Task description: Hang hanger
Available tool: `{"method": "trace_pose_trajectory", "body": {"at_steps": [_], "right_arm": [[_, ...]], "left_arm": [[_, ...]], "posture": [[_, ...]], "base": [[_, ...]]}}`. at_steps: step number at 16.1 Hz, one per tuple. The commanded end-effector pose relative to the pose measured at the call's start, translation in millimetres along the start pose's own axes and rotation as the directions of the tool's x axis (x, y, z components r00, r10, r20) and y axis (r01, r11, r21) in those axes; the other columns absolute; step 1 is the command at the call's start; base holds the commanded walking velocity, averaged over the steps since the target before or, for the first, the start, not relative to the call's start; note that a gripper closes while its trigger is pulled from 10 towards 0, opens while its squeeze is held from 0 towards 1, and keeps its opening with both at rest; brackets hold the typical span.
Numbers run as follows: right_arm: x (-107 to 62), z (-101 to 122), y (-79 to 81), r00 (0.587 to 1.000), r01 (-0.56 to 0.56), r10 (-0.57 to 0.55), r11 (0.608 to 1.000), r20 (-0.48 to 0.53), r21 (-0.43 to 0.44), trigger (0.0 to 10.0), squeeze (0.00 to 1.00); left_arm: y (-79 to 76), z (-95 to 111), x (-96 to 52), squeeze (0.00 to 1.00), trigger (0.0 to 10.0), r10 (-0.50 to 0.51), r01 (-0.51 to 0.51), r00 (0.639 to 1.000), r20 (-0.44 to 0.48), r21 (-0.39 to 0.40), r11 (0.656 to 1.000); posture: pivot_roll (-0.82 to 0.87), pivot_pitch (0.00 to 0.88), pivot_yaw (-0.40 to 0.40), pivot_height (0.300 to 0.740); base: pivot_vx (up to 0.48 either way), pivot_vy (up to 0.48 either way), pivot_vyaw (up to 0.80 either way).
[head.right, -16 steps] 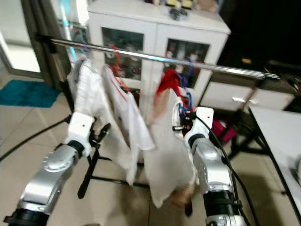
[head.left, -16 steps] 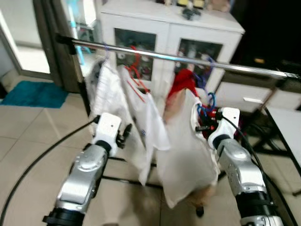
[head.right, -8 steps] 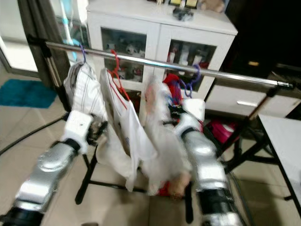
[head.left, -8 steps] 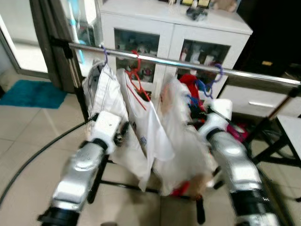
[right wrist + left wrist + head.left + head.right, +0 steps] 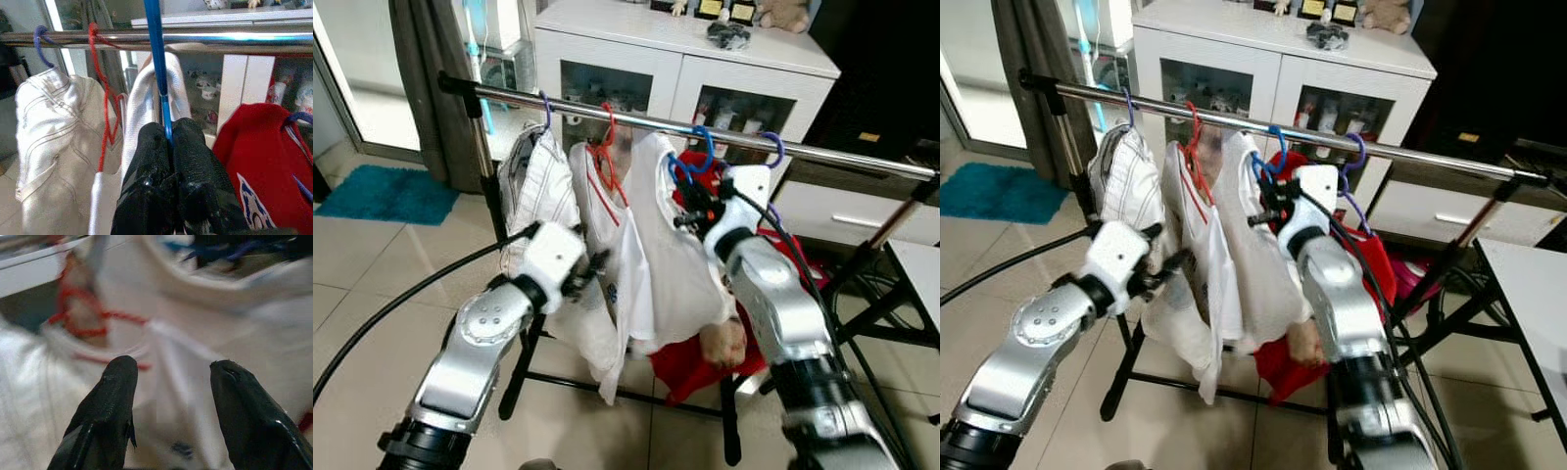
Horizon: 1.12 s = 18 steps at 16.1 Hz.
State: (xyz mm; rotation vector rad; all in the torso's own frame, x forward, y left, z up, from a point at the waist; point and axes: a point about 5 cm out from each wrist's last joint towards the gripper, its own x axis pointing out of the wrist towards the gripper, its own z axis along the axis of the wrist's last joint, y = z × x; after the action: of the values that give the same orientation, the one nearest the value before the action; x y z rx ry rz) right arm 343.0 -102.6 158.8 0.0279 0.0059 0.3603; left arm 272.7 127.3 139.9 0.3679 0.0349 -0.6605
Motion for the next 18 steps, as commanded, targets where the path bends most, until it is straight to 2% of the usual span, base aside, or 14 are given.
{"method": "trace_pose_trajectory", "body": {"at_steps": [1,3,4,6,10,14,18], "right_arm": [[6.1,9,-6.6,0.999,0.032,-0.032,0.999,0.004,-0.011,10.0,0.0],[22.1,7,-7.9,0.995,0.041,-0.046,0.998,-0.086,-0.056,10.0,0.0],[23.2,7,-8.1,0.995,0.043,-0.048,0.997,-0.092,-0.056,10.0,0.0],[34.9,11,-15.1,0.988,0.103,-0.104,0.995,-0.111,-0.018,10.0,0.0],[47.4,14,-25.3,0.978,0.152,-0.145,0.988,-0.151,0.036,10.0,0.0],[49.3,3,-30.7,0.954,0.148,-0.142,0.989,-0.265,0.004,10.0,0.0],[48.2,-8,-31.6,0.936,0.16,-0.148,0.987,-0.319,0.014,10.0,0.0]], "left_arm": [[-3.0,6,2.3,0.0,10.0,-0.037,0.037,0.999,0.016,0.014,0.999],[-0.8,7,2.5,0.0,10.0,-0.046,0.046,0.999,0.014,0.018,0.999],[-0.6,7,2.5,0.0,10.0,-0.048,0.047,0.999,0.014,0.018,0.999],[0.1,9,3.0,0.0,10.0,-0.062,0.061,0.998,0.018,0.022,0.998],[0.8,11,3.1,0.0,10.0,-0.07,0.07,0.997,0.023,0.026,0.997],[1.1,10,2.6,0.0,10.0,-0.066,0.066,0.998,0.017,0.026,0.997],[1.2,9,2.3,0.0,10.0,-0.066,0.065,0.998,0.012,0.026,0.998]], "posture": [[0.09,0.0,-0.09,0.74],[0.09,0.0,-0.083,0.74],[0.09,0.0,-0.083,0.74],[0.09,0.0,-0.077,0.74],[0.09,0.0,-0.077,0.74],[0.1,0.0,-0.083,0.74],[0.1,0.0,-0.082,0.74]], "base": [[0.0,0.0,0.0],[0.0,0.0,0.0],[0.0,0.0,0.0],[0.0,0.0,0.0],[0.0,0.0,0.0],[0.0,0.0,0.0],[0.0,0.0,0.0]]}}
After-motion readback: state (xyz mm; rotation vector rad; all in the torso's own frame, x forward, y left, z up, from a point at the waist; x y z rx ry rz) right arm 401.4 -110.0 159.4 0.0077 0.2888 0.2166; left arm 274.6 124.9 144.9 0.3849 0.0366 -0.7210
